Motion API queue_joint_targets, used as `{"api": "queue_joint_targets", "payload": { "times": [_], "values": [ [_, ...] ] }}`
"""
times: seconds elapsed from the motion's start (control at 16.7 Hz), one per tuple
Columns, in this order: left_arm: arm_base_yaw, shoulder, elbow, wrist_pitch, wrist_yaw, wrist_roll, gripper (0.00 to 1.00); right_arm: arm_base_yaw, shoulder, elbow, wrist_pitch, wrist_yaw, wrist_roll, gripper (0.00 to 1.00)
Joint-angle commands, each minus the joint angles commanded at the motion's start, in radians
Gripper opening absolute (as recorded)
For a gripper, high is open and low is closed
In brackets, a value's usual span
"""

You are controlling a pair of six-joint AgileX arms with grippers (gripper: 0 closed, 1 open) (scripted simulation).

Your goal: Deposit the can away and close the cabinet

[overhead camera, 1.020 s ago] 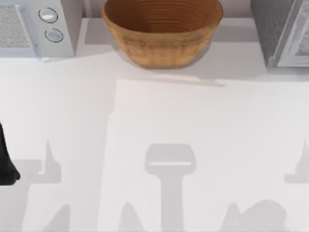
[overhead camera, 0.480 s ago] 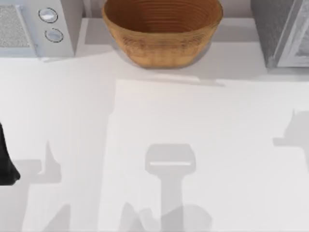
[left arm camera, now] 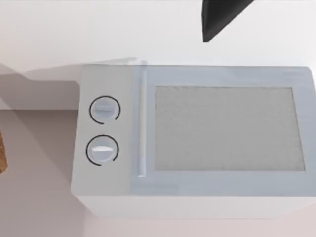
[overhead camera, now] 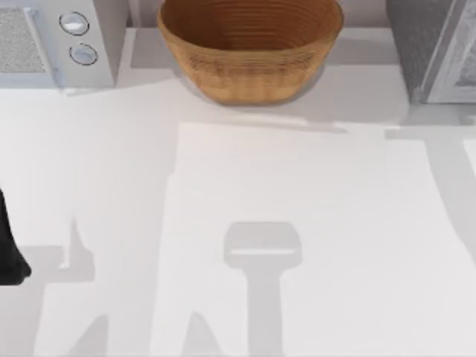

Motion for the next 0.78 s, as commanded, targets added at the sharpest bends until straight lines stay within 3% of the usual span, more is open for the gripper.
{"api": "queue_joint_targets", "payload": {
  "times": [0.36, 0.78],
  "values": [
    [0.000, 0.000, 0.000, 0.000, 0.000, 0.000, 1.00, 0.038, 0.278, 0.382, -0.090, 0.043, 0.002, 0.00],
    [0.000, 0.000, 0.000, 0.000, 0.000, 0.000, 1.00, 0.039, 0.319, 0.434, -0.102, 0.049, 0.004, 0.00]
  ]
}}
